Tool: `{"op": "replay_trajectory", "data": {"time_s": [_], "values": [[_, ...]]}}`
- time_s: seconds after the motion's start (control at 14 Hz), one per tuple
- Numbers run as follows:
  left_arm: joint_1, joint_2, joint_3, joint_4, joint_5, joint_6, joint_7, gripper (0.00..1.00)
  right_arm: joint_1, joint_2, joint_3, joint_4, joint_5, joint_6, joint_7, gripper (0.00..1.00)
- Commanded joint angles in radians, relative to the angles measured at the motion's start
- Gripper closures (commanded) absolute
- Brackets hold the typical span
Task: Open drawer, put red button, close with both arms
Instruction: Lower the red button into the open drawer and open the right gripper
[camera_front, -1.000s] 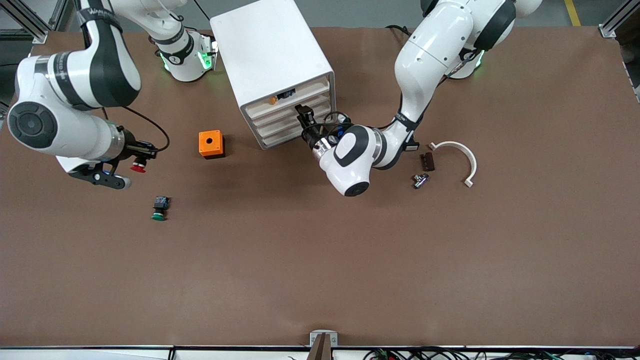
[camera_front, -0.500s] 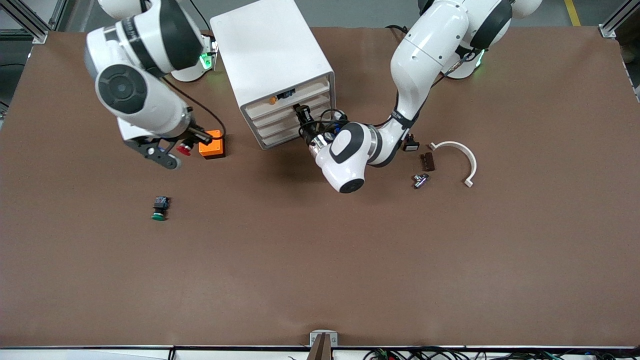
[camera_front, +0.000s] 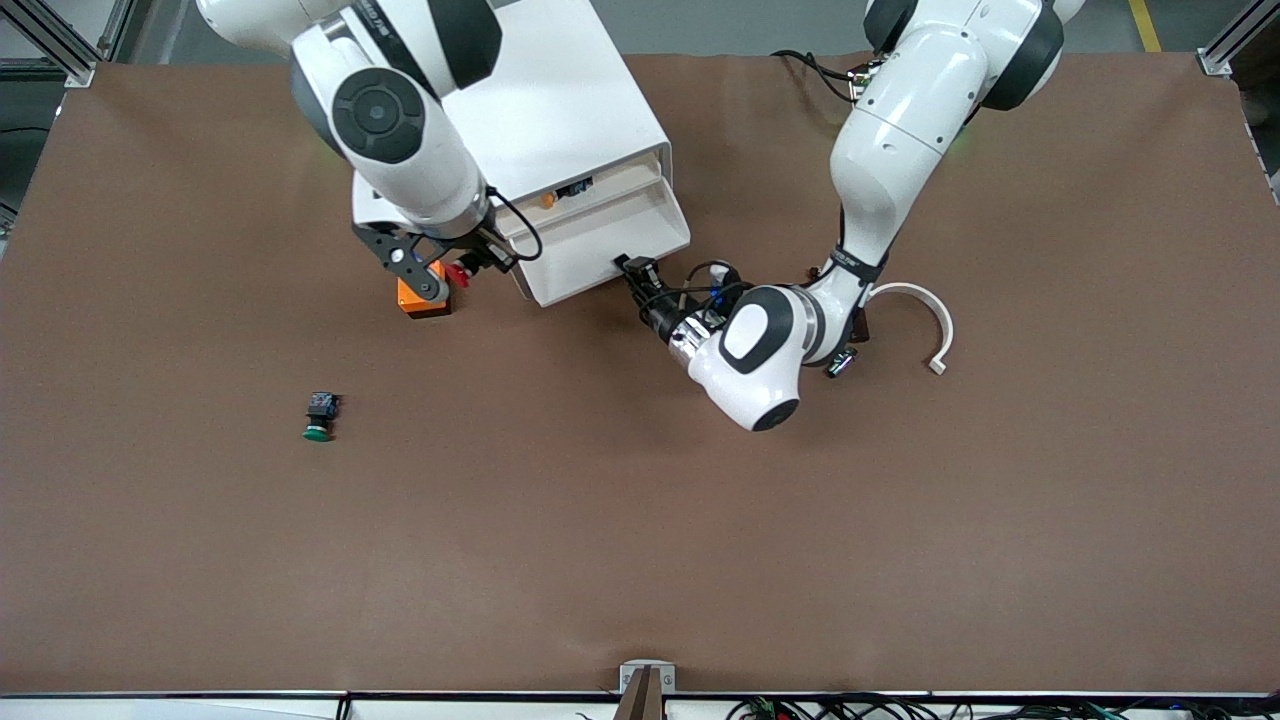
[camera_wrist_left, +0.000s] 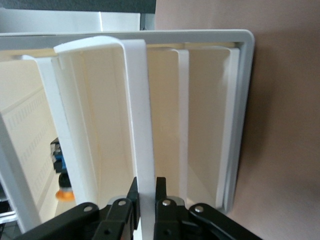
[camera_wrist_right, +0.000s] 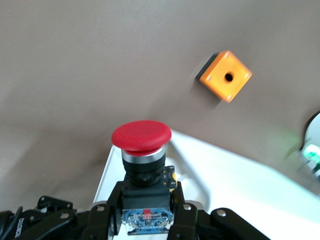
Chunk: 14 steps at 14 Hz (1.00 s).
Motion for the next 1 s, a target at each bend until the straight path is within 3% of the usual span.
{"op": "replay_trajectory", "data": {"time_s": [0.0,0.14,0.36,0.43,0.5,0.57,0.93], "values": [[0.040,0.011,0.006,0.013,-0.018,-0.013,0.062,1.00,0.044,0.041,-0.012,0.014,0.059,0.072,0.100,1.00],[0.050,0.017,0.006,0.013,-0.018,-0.005,0.079,0.84,0.082,0.075,-0.012,0.006,0.059,0.147,0.177,1.00],[0.058,0.017,0.006,0.015,-0.018,-0.005,0.094,0.79,0.128,0.101,-0.012,-0.023,0.061,0.235,0.236,1.00],[0.063,0.017,0.006,0.015,-0.018,-0.005,0.096,0.64,0.138,0.110,-0.010,-0.032,0.061,0.255,0.245,1.00],[0.067,0.014,0.006,0.015,-0.018,-0.005,0.099,0.16,0.144,0.125,-0.010,-0.034,0.070,0.265,0.246,1.00],[0.067,0.011,0.006,0.016,-0.018,-0.007,0.102,0.00,0.154,0.133,-0.011,-0.034,0.088,0.269,0.248,1.00],[0.115,-0.004,0.008,0.056,-0.008,-0.015,0.131,0.00,0.194,0.130,-0.010,-0.150,0.111,0.425,0.274,1.00]]}}
